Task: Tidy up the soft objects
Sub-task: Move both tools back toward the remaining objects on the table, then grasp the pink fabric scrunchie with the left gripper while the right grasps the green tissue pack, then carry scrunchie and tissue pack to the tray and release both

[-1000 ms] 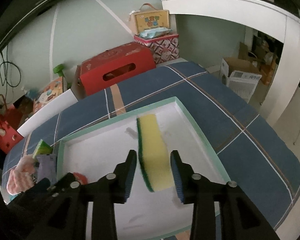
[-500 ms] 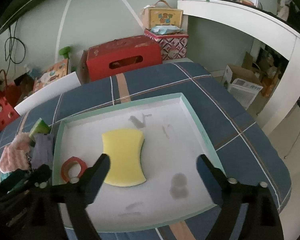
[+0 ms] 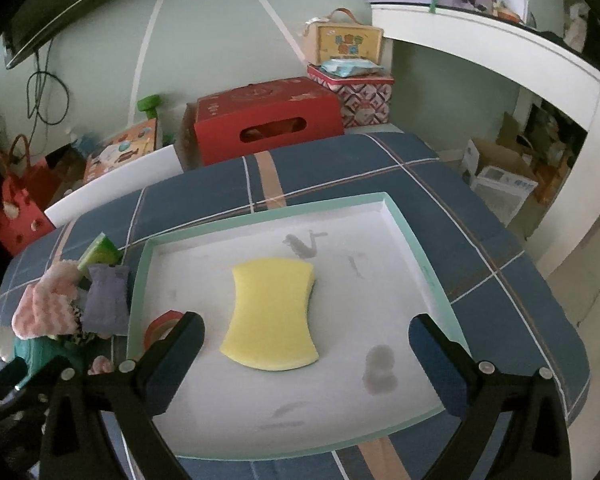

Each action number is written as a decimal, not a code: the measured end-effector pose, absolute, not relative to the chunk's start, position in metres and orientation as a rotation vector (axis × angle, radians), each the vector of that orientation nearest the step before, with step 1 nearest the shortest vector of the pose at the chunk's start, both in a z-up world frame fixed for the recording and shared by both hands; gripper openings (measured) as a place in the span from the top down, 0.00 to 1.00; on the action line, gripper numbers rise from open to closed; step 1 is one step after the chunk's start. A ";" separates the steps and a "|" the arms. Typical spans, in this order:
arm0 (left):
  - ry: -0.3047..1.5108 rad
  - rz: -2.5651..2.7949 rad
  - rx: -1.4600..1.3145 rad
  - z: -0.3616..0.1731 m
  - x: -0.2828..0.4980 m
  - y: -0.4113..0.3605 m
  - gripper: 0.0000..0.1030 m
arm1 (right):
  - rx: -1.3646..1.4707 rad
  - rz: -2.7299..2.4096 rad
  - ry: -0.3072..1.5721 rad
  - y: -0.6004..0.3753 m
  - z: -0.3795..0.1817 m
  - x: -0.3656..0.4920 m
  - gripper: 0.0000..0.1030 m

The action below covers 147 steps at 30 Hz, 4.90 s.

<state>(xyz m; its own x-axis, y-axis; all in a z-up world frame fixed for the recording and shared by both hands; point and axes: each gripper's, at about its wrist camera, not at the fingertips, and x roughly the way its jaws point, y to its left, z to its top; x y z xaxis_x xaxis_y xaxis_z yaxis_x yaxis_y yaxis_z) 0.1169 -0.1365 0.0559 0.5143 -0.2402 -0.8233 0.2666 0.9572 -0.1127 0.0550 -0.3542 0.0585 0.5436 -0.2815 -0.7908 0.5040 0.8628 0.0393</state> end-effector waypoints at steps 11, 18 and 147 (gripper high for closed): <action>0.932 -0.188 -0.090 0.075 0.119 -0.055 0.08 | 0.295 -0.285 0.810 -0.314 0.071 0.060 0.00; 0.958 -0.065 -0.170 0.059 0.123 0.002 0.08 | 0.259 -0.224 0.811 -0.284 0.067 0.062 0.00; 1.004 -0.132 -0.279 0.031 0.113 0.066 0.84 | 0.055 0.209 1.088 -0.110 0.019 0.078 0.35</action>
